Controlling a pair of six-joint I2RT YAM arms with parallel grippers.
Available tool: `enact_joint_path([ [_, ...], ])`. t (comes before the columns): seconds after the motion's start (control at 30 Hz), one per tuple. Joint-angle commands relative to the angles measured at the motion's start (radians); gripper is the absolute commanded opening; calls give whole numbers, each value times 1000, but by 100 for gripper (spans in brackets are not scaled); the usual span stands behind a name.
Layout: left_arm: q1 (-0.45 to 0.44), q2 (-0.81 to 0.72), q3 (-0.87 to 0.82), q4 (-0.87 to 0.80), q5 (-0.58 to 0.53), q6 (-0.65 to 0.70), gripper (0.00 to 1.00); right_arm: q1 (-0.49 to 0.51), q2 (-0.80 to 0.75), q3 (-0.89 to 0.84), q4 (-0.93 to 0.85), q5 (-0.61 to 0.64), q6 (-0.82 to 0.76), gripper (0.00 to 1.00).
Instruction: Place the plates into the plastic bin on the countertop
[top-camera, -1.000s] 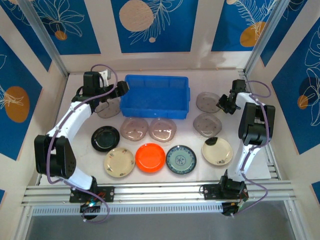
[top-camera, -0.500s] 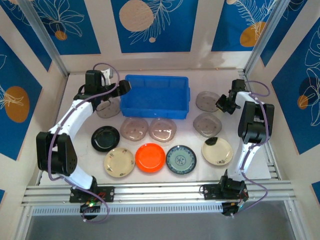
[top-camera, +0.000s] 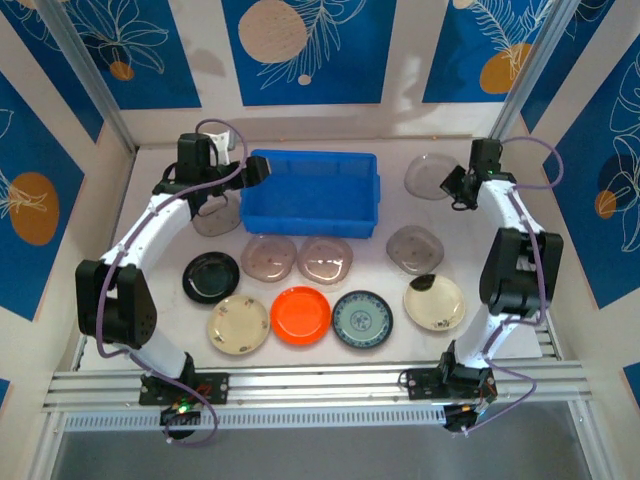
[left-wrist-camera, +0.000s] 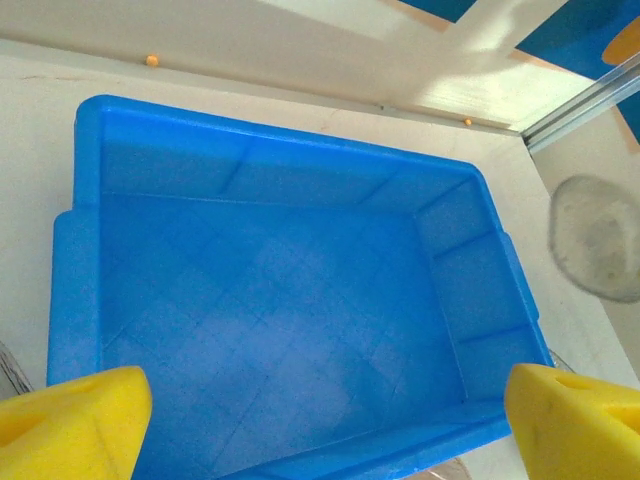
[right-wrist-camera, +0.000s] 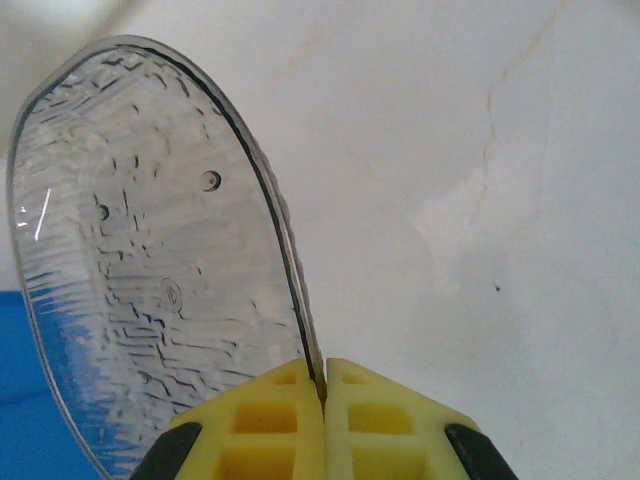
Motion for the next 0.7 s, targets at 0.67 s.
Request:
enact_joint_path([
  [0.67, -46, 107, 69, 237, 193, -198, 82, 427, 135, 311, -99, -270, 46, 0],
])
